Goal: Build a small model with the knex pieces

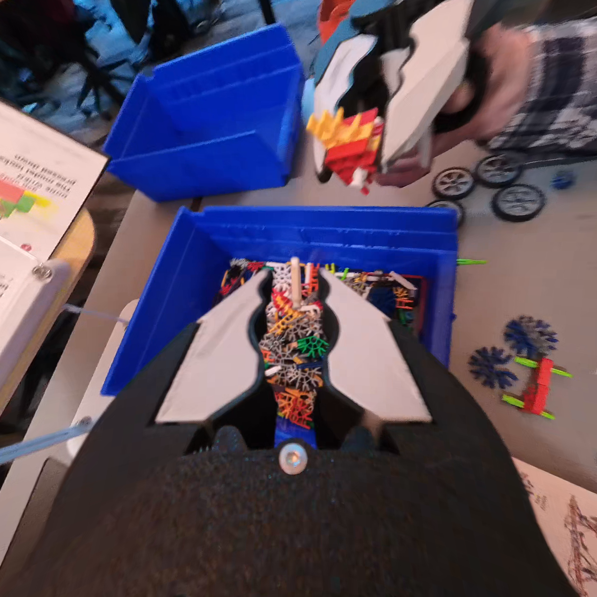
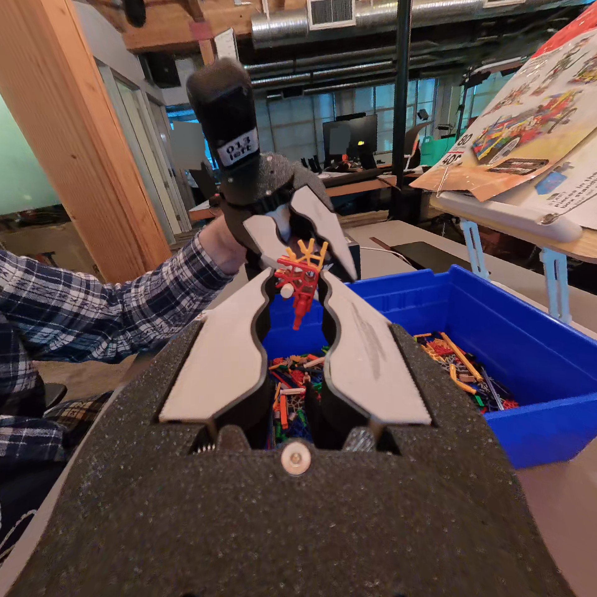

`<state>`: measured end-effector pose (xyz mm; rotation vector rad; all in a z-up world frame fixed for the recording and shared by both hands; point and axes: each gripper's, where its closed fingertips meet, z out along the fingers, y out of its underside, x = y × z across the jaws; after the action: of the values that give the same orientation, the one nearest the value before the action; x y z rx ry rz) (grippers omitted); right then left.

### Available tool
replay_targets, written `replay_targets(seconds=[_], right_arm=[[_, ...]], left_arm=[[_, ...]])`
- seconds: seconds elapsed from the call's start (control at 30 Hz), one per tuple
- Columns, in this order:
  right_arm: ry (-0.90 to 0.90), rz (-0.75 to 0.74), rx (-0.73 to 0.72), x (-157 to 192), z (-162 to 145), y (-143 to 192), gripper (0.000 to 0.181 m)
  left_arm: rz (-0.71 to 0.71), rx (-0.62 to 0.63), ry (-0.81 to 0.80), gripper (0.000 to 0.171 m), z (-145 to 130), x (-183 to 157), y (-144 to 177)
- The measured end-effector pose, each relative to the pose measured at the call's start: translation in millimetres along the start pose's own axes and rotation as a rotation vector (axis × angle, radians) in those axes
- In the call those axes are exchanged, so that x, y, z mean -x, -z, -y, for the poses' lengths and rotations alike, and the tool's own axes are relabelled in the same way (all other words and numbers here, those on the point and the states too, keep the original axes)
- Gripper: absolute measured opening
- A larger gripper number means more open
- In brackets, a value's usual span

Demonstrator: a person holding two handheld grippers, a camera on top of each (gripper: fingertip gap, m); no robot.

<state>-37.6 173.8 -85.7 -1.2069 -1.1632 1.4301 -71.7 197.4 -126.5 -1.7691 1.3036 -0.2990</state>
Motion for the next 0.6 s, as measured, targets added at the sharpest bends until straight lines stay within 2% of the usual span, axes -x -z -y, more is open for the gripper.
replay_targets(seconds=[0.07,0.17,0.23,0.3,0.4,0.5,0.6], right_arm=[[-0.005,-0.009,-0.009,-2,2,2,0.025],[0.029,-0.042,0.007,-6,1,3,0.025],[0.063,-0.071,0.022,-7,0,2,0.025],[0.079,-0.075,0.031,-6,-1,1,0.025],[-0.012,-0.018,-0.022,-1,5,0,0.025],[-0.133,0.051,-0.072,1,10,1,0.025],[-0.192,0.116,-0.094,8,13,2,0.025]], left_arm=[[0.043,0.044,0.016,0.046,-8,8,-4],[0.055,0.063,0.02,0.065,-11,10,-7],[0.036,0.014,0.021,0.067,-1,6,-4],[0.033,-0.078,-0.009,0.06,18,2,3],[0.05,-0.153,-0.137,0.06,43,-14,8],[0.088,-0.159,-0.247,0.064,57,-27,1],[0.138,-0.122,-0.322,0.059,59,-31,-13]])
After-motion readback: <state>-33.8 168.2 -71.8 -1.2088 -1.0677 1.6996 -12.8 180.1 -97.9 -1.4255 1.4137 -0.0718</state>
